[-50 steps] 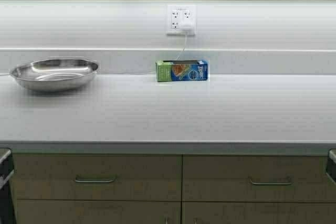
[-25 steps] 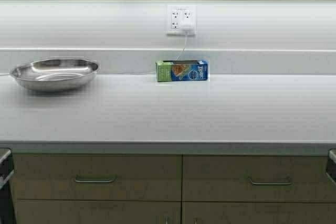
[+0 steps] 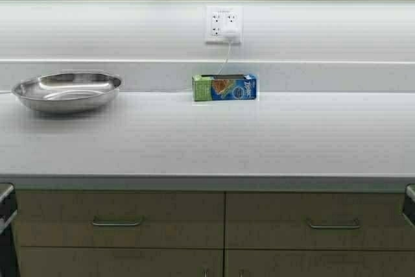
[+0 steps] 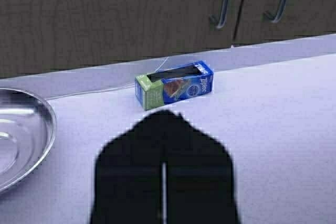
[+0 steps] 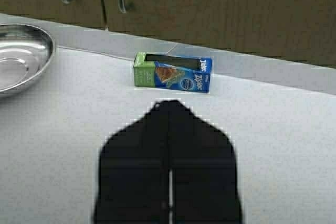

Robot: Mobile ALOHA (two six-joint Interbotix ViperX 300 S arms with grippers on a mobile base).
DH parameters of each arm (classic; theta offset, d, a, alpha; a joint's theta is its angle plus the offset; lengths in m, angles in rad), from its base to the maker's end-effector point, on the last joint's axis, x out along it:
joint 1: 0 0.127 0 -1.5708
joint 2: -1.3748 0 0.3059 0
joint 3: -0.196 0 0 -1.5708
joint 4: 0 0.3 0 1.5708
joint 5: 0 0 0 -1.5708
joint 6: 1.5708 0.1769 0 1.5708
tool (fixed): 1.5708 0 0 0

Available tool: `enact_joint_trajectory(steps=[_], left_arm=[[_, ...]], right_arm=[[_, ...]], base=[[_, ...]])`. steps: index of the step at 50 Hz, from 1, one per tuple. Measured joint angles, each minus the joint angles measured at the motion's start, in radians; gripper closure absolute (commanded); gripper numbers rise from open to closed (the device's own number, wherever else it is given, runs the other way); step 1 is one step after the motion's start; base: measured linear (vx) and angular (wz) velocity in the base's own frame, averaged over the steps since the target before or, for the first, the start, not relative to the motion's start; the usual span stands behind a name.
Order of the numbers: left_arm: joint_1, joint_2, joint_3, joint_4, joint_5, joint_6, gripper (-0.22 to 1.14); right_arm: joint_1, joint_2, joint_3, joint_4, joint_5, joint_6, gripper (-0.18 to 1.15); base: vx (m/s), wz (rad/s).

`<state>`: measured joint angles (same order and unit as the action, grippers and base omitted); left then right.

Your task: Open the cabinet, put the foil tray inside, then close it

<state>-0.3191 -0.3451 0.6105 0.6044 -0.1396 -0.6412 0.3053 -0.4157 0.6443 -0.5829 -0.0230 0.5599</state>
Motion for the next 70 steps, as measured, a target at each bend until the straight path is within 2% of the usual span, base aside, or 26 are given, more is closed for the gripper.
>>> enact_joint_trajectory(steps=[70], left_arm=[[0.000,0.000,0.000,0.000,0.000,0.002,0.87]], right_arm=[[0.000,0.002,0.000,-0.002,0.009,-0.011,0.90]], base=[[0.00,0.00]])
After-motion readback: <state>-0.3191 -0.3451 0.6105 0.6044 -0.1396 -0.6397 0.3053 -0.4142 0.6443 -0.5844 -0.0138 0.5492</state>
